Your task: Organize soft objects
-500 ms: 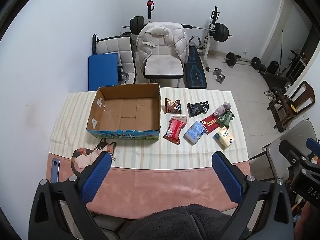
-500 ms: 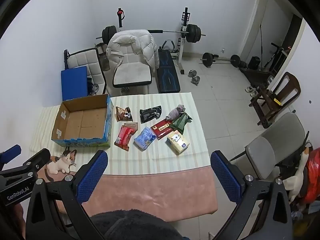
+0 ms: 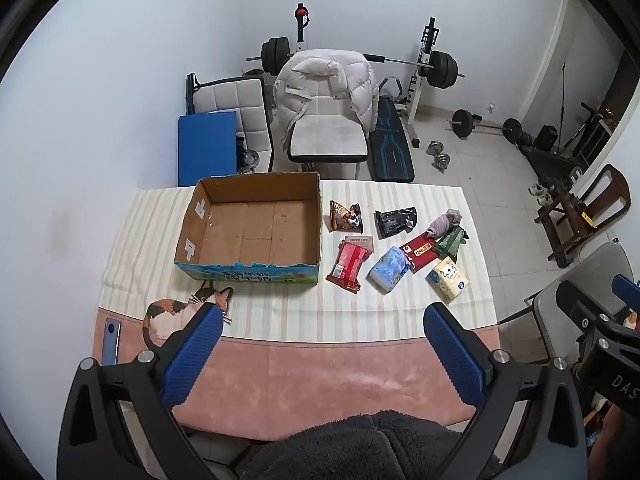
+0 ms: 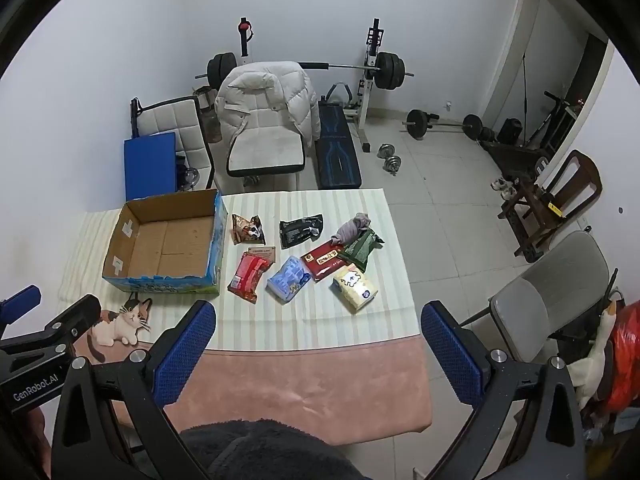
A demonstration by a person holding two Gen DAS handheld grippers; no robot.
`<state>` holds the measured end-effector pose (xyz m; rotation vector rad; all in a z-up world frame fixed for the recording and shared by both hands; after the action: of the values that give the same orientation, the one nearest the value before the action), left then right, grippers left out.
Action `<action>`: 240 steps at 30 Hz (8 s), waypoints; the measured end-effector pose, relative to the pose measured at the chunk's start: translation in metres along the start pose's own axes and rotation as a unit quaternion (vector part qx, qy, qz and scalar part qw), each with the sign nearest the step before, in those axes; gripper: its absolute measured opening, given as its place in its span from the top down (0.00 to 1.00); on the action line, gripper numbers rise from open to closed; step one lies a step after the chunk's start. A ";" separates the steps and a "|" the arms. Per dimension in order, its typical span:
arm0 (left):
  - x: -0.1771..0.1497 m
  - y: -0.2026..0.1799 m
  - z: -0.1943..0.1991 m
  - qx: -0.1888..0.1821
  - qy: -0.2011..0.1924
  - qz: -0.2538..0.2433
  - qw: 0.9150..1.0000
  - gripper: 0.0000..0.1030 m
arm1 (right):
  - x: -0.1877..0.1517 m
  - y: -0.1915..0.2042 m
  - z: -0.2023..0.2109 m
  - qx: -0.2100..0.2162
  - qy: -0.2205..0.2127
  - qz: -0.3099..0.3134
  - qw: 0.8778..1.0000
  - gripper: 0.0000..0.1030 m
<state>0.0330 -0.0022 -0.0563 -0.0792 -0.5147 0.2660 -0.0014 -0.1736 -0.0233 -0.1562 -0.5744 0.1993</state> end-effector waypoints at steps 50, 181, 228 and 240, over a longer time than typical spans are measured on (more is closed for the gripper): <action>0.001 0.000 0.013 0.001 -0.025 0.014 1.000 0.00 | 0.013 -0.002 0.015 0.007 -0.013 0.008 1.000 0.00; 0.149 0.187 -0.482 -0.001 0.308 0.106 0.946 0.64 | 0.127 0.332 -0.541 0.212 0.256 0.045 0.942 0.35; 0.100 0.214 -0.317 0.050 0.127 0.048 0.989 0.02 | 0.081 0.304 -0.370 0.151 0.153 0.059 0.975 0.00; 0.122 0.113 -0.265 0.064 0.046 -0.093 0.993 0.02 | 0.074 0.233 -0.330 0.184 0.125 -0.032 0.974 0.00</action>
<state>0.2404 0.1373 -0.2442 0.0818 -0.4098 0.1125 0.2090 0.0388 -0.3051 0.1953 -0.2833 0.2173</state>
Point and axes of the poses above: each gripper's, at about its wrist camera, not at the fingertips, and z roughly against the way its jaws point, y to its left, x to its top, the point moved 7 cm from there along -z, roughly the way its jaws point, and after that the axes turned 14 degrees about z, right-handed, at the moved point
